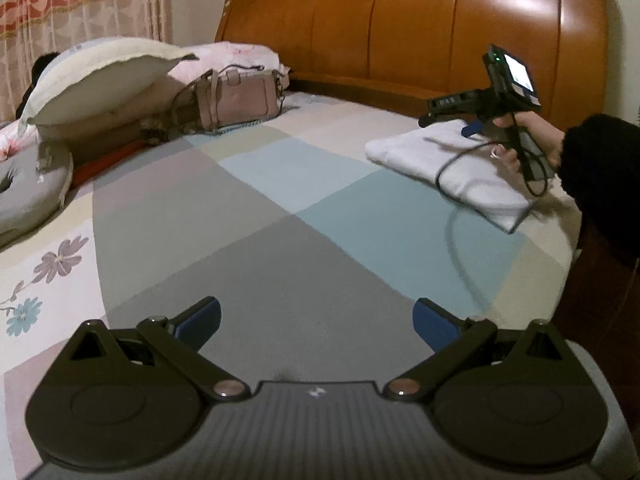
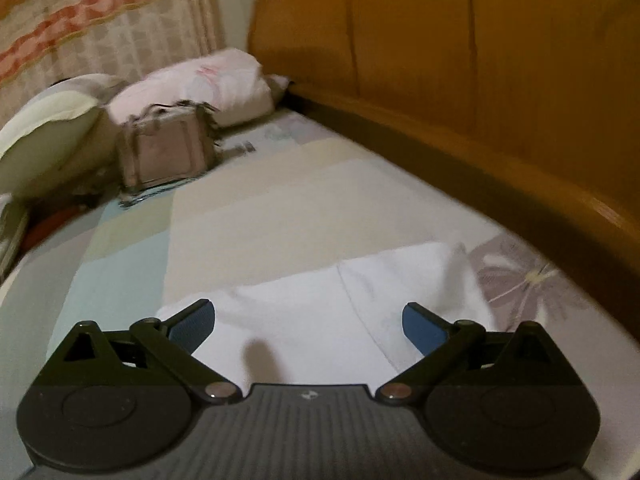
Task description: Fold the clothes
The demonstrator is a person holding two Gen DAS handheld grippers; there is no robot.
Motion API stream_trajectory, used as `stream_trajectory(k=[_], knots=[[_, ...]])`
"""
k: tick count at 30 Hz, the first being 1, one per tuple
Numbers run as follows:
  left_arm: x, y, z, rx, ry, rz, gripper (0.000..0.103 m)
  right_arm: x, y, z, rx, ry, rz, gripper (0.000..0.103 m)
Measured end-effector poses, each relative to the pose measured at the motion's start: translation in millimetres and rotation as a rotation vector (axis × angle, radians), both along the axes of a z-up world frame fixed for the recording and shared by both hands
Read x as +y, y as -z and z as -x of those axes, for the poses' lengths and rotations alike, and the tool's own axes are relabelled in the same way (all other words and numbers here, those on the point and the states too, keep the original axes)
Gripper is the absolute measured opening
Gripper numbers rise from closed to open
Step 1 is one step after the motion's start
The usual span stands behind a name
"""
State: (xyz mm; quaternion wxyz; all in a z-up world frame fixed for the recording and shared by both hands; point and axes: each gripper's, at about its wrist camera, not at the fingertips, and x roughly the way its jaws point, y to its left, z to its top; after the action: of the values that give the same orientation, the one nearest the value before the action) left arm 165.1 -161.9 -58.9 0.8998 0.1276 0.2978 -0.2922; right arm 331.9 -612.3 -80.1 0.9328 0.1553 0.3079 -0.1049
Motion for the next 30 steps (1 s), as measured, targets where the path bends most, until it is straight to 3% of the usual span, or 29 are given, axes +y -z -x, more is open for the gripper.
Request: stream_trajectory(k=[6, 11, 15, 21, 30], knots=[[3.6, 4.7, -9.4, 0.013, -0.018, -0.001, 0.102, 15.8, -3.8, -9.7, 0.052, 0.007, 0.107, 0.103], [4.5, 3.2, -9.3, 0.017, -0.021, 0.022, 0.102, 49.1, -11.4, 35.5, 0.033, -0.036, 0.106, 0.103], [4.3, -0.1, -4.7, 0.018, -0.018, 0.030, 0.102, 74.0, 3.4, 67.2, 0.075, -0.084, 0.043, 0.103], [5.1, -10.7, 4.0, 0.018, -0.033, 0.068, 0.102, 111.1, -0.7, 114.3, 0.143, -0.124, 0.069, 0.103], [-7.9, -29.5, 21.0, -0.025, -0.021, 0.075, 0.102, 152.4, -25.4, 213.4, 0.205, -0.002, 0.083, 0.103]])
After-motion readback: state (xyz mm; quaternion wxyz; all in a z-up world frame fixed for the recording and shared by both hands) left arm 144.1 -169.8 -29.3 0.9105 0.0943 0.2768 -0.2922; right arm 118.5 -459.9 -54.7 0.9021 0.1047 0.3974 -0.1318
